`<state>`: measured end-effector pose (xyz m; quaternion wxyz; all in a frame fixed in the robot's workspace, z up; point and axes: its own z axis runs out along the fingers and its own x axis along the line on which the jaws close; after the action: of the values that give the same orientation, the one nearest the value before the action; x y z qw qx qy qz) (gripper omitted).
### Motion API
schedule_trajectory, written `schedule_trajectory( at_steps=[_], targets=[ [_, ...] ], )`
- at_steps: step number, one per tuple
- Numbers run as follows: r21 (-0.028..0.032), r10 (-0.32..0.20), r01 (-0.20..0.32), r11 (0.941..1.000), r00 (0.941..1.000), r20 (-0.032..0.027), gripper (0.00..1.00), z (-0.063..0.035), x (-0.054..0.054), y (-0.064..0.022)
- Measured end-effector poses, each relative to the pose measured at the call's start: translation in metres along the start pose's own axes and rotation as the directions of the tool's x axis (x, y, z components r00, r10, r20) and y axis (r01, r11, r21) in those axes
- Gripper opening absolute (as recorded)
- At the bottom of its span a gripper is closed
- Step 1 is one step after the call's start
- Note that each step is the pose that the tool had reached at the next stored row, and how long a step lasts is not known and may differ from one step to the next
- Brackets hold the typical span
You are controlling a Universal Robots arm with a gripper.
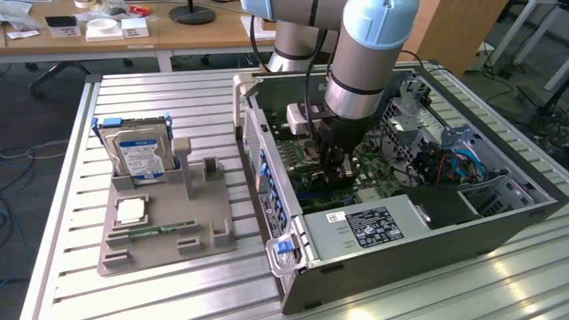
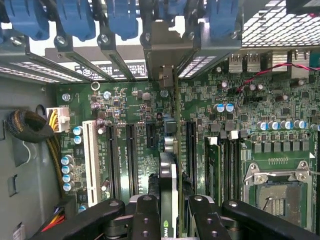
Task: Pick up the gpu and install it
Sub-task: 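Insert the gpu into the slot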
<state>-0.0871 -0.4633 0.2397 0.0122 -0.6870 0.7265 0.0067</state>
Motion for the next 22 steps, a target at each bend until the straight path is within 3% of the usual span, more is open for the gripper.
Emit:
schedule_trajectory(
  at_steps=[22],
  targets=[
    [0.0002,0.0,0.0,1.0,1.0,0.0006,0.27,0.0003,-0.0001,0.0]
  ],
)
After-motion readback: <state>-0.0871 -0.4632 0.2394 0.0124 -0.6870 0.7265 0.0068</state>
